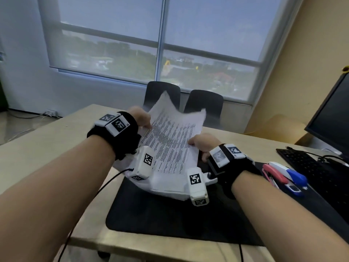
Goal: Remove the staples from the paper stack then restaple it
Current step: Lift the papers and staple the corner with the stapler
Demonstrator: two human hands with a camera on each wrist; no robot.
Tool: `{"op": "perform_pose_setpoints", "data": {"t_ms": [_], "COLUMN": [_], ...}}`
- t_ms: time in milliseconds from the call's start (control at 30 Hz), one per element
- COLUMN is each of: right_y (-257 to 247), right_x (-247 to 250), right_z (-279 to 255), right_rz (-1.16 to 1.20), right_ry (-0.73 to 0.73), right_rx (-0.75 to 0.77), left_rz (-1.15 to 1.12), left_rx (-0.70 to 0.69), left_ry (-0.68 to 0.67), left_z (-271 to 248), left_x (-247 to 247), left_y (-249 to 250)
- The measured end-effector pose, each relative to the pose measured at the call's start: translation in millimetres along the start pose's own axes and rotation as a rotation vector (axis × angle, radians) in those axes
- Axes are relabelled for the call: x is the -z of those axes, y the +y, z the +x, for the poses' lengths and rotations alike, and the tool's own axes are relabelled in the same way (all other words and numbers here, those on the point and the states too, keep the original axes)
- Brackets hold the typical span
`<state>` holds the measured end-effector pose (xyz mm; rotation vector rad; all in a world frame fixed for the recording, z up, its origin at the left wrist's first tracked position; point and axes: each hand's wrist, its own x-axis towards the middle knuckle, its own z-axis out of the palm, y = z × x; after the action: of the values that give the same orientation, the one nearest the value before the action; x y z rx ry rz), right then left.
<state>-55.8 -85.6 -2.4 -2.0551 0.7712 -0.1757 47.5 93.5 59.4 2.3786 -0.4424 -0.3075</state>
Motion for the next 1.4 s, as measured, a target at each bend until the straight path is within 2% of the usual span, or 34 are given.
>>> {"op": "perform_pose_setpoints", "data": {"t_ms": [133,233,300,433,533,700,767,867,967,1100,1200,1267,1300,1400], "right_y": [-17,-19,-9,29,36,-9,-28,-47,-55,-57,-59,-55,-52,-37], "right_x": [35,58,65,70,84,120,134,143,146,145,142,143,142,134], "right_z": [-33,-61,-67,-69,-78,-105,-113,-122,-127,-127,-125,-120,-117,-105], "right_rz": [0.392,0.436,0.448,0.401,0.299,0.066,-0.133,-0.434,-0.546,-0.523,-0.44,-0.185,-0.004,0.453], "right_ry": [0.435,0.69,0.755,0.671,0.679,0.778,0.829,0.836,0.836,0.857,0.877,0.867,0.806,0.504], "right_rx": [0.278,0.468,0.536,0.468,0.481,0.717,0.744,0.677,0.599,0.594,0.617,0.6,0.576,0.546], "left_rz": [-0.461,-0.763,-0.848,-0.916,-0.979,-0.963,-0.938,-0.93,-0.923,-0.901,-0.935,-0.931,-0.929,-0.947], "left_rx": [-0.231,-0.357,-0.425,-0.472,-0.53,-0.613,-0.55,-0.417,-0.338,-0.312,-0.313,-0.333,-0.35,-0.37], "left_ry": [0.151,0.171,0.165,0.105,0.207,0.403,0.442,0.413,0.434,0.494,0.486,0.471,0.465,0.45], "left_z": [-9,-25,-37,-51,-56,-69,-69,-65,-58,-54,-53,-51,-49,-53], "left_x": [-7,-24,-39,-67,-60,-13,1,12,13,15,17,14,12,11], "left_y": [28,47,54,49,56,109,129,146,148,147,146,143,141,138]}}
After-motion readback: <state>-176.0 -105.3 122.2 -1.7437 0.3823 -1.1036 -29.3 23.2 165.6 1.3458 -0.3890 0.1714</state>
